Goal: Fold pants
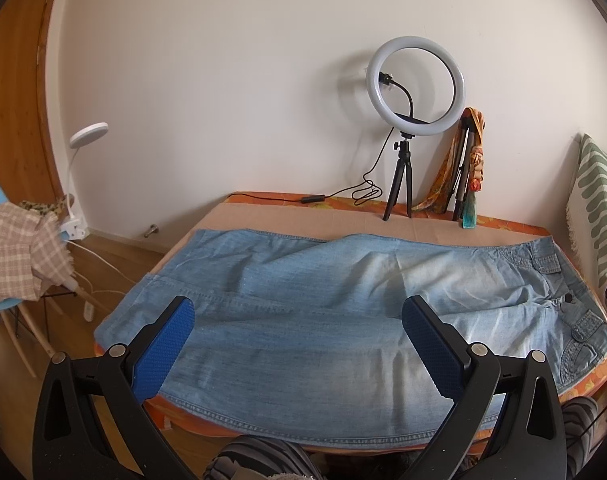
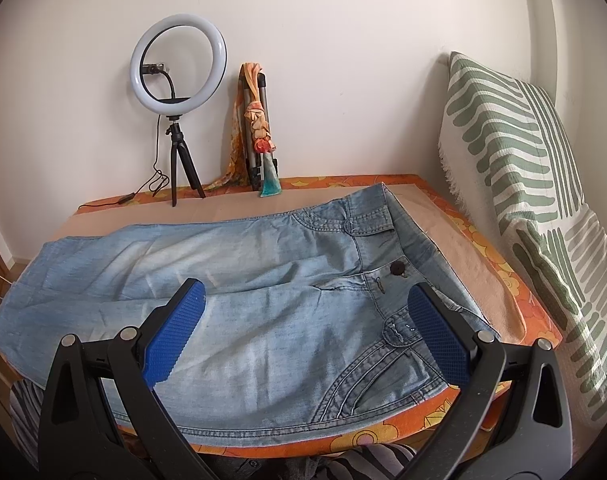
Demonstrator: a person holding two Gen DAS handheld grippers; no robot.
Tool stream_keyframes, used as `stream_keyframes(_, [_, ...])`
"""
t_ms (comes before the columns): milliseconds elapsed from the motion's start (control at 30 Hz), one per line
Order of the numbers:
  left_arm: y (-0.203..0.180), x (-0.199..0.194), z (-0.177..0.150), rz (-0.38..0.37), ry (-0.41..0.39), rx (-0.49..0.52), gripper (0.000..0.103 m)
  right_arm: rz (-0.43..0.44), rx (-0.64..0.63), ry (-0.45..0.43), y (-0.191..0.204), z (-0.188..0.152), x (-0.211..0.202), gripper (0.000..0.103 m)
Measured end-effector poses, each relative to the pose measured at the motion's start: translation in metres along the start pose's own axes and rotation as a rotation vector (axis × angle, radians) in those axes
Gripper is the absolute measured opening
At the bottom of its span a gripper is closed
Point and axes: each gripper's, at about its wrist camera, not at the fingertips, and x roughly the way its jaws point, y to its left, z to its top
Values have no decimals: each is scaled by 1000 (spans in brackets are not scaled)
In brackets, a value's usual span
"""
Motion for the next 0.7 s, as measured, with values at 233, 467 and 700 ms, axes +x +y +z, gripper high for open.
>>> stream_keyframes(233, [2, 2, -1, 6, 2, -3, 103, -2, -2, -3, 1, -1, 0, 103])
stream_keyframes(467, [8, 3, -3, 13, 4, -12, 103, -2, -2, -2, 0, -1, 1, 103])
stream_keyframes(700, [14, 5, -4, 29, 8, -16, 103, 0, -11, 0, 2, -3, 2, 103])
